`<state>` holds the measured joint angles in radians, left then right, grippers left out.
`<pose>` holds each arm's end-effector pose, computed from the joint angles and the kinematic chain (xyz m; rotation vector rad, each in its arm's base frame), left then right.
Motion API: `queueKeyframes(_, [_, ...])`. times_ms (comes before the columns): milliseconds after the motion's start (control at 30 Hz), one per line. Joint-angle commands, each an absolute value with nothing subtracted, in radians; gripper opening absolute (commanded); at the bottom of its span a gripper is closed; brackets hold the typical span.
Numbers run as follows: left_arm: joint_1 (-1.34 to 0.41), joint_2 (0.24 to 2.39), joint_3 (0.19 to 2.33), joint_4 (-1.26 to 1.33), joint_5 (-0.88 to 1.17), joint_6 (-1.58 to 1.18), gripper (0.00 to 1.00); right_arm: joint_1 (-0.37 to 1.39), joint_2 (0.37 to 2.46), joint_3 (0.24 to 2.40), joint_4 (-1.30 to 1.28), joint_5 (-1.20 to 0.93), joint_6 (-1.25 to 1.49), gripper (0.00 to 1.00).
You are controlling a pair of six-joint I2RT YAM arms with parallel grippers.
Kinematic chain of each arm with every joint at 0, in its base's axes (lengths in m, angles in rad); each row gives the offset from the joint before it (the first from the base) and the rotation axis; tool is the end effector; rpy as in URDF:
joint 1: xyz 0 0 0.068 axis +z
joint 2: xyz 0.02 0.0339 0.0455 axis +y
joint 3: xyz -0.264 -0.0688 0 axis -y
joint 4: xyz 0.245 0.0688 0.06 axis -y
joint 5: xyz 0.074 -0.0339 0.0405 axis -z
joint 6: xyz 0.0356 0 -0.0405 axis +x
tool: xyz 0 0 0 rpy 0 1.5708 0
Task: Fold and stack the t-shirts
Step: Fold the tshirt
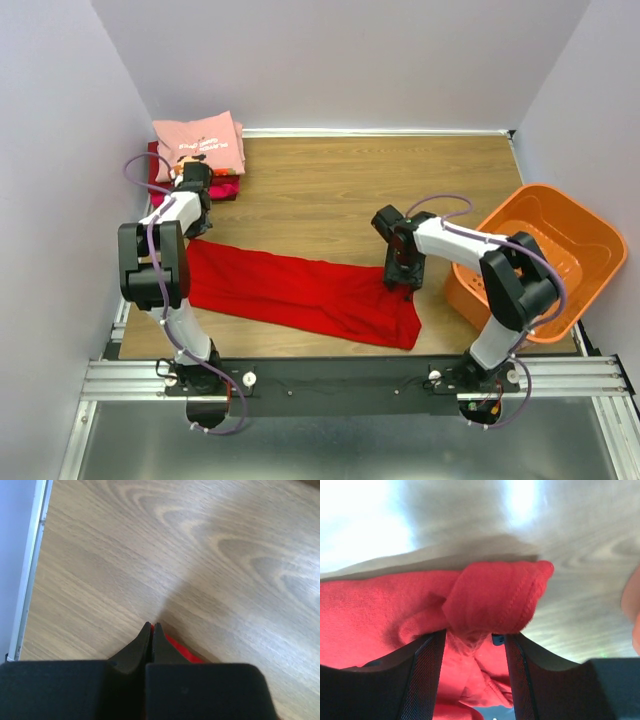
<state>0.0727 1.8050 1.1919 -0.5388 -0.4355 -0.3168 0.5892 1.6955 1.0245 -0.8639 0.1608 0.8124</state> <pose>0.3574 0.0411 0.1813 -0.6306 2.5577 0.5098 0.2409 0.1542 0.1610 0.3392 2.9876 -0.1504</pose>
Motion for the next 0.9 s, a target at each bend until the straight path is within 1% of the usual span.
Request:
queueKeyframes(0, [0.095,1.833,1.220,-0.535,-0.482,-0.307,0.00,0.572,1.771,1.123,-0.842,0.248,0.779,0.58])
queueKeyframes(267, [0.123,1.833,1.235,-0.545,-0.534,-0.314,0.00,0.490,1.907,1.324,-0.839,0.265,0.672,0.58])
queueKeyframes(567, [0.129,1.801,1.243,-0.560,-0.554,-0.316,0.01,0.416,1.888,1.491,-0.844,0.201,0.566,0.59])
queueKeyframes(700, [0.129,1.810,1.252,-0.561,-0.548,-0.314,0.01,0.362,1.926,1.546,-0.844,0.144,0.555,0.59])
queueKeyframes(867, [0.130,1.818,1.267,-0.566,-0.546,-0.308,0.01,0.330,1.968,1.552,-0.844,0.080,0.555,0.57])
